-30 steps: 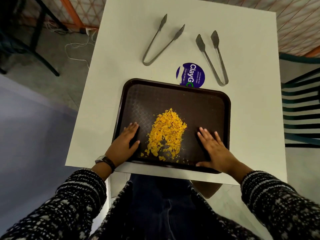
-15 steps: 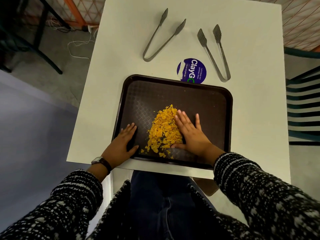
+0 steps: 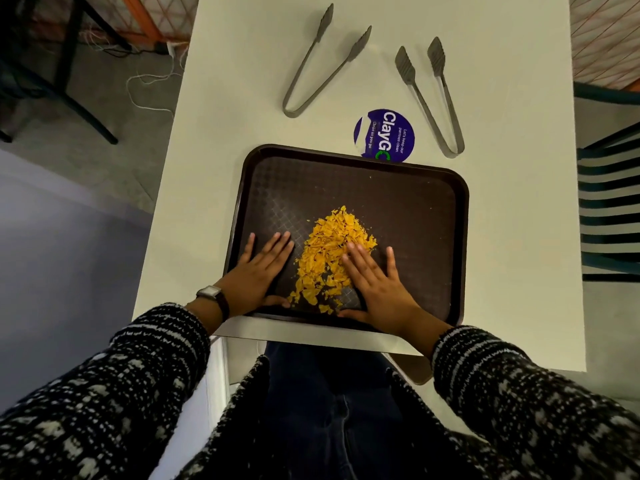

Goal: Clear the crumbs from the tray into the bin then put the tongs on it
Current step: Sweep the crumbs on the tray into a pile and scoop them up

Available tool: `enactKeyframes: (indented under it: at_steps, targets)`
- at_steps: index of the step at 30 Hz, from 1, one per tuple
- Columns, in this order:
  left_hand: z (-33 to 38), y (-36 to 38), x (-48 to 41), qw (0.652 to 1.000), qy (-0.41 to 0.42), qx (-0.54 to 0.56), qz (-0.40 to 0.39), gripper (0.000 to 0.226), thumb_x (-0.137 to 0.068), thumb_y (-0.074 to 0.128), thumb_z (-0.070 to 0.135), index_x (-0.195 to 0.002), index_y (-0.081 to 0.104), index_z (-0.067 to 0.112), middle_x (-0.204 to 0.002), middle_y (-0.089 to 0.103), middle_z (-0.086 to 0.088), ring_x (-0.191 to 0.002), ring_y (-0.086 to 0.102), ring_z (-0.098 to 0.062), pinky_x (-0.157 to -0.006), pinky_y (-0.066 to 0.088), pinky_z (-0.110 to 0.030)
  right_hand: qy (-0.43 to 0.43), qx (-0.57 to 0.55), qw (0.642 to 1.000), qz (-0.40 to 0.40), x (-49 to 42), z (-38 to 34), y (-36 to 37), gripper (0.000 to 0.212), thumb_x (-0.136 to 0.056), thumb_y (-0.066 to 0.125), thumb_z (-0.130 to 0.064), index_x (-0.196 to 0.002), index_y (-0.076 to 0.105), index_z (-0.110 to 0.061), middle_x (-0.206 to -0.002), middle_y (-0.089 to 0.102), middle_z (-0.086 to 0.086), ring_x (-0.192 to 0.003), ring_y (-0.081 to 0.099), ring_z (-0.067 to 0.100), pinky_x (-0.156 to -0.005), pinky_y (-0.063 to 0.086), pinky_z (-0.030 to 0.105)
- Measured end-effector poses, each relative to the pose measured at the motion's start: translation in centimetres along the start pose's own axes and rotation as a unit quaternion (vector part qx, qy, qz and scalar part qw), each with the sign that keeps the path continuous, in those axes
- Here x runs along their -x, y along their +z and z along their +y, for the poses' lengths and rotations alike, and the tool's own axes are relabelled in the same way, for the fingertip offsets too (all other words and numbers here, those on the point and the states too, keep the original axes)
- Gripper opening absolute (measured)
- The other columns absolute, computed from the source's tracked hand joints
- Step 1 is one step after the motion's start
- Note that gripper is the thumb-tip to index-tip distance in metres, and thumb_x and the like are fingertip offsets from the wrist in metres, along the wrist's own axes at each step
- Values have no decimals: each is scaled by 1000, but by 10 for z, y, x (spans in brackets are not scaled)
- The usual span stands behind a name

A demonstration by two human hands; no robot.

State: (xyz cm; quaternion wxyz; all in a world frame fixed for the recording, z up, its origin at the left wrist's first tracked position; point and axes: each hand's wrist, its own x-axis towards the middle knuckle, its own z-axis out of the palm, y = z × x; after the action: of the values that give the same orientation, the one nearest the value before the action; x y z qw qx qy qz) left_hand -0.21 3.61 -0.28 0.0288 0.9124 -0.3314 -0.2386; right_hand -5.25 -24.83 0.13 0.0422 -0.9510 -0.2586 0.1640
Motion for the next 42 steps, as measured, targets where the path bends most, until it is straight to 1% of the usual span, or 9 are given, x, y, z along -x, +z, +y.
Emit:
enactKeyframes:
  at_steps: [9,16,20,23,26,30,34,39,42]
  targets:
    - [24,-3,-30,991,-49,112,59,113,-65,14,87,-141,-19,11,-150,-24,-2,-139,-26,-11,-107,-29,-43,60,-6,997,47,-18,-3,-5,85,-88,28,-64,-148,-5,-14,-157,-8,6,-144,-18,18,-110,-15,57]
    - [33,5,-7,996,-40,74,35,122,-60,24,91,-140,-29,15,-153,-20,-8,-140,-26,-15,-108,-24,-52,46,-11,998,33,-4,-25,6,98,-80,32,-75,-149,-3,-15,-156,-23,0,-146,-13,21,-109,-13,61]
    - [44,6,-15,997,-55,55,22,116,-63,14,89,-144,-16,12,-153,-20,-7,-141,-23,-16,-107,-19,-56,56,-5,998,24,-13,-30,5,98,-79,28,-77,-149,-2,-15,-155,-24,-1,-145,-15,19,-110,-16,60]
    - [43,2,-24,993,-88,74,39,109,-71,17,84,-146,-5,8,-154,-10,-11,-141,-23,-14,-107,-26,-51,99,-12,994,37,-16,-27,2,91,-84,28,-70,-149,-5,-16,-155,-24,-2,-145,-15,18,-110,-13,61]
    - [39,-2,-27,989,-101,89,53,108,-72,20,83,-145,-8,9,-153,-12,-11,-140,-25,-13,-107,-26,-49,128,-27,990,49,-16,-21,-3,89,-86,29,-67,-148,-9,-17,-155,-25,-3,-145,-16,17,-109,-15,60]
    - [34,0,-22,994,-68,72,41,117,-64,24,89,-143,-18,14,-153,-18,-8,-140,-26,-14,-108,-23,-51,89,-17,996,28,-2,-10,-4,104,-77,33,-79,-149,-10,-16,-156,-22,-1,-146,-11,20,-110,-12,62]
    - [26,2,-18,993,-79,85,30,126,-58,30,91,-144,-14,11,-154,-17,-8,-140,-26,-14,-108,-28,-44,92,-22,995,11,2,-2,-5,113,-70,38,-83,-149,-2,-14,-159,-9,3,-146,-7,22,-109,-7,65]
    - [29,2,-18,987,-86,126,45,124,-59,26,91,-144,-13,10,-152,-18,-8,-138,-30,-11,-108,-29,-38,65,-22,998,1,-20,-16,-6,112,-72,35,-82,-148,-9,-14,-154,-26,1,-146,-12,22,-109,-10,65]
    - [36,5,-13,985,-92,140,44,117,-61,23,90,-143,-15,16,-152,-18,-10,-140,-25,-16,-108,-29,-39,98,-26,995,13,-34,-19,-8,104,-76,34,-78,-148,-8,-15,-156,-23,2,-145,-16,20,-108,-14,62]
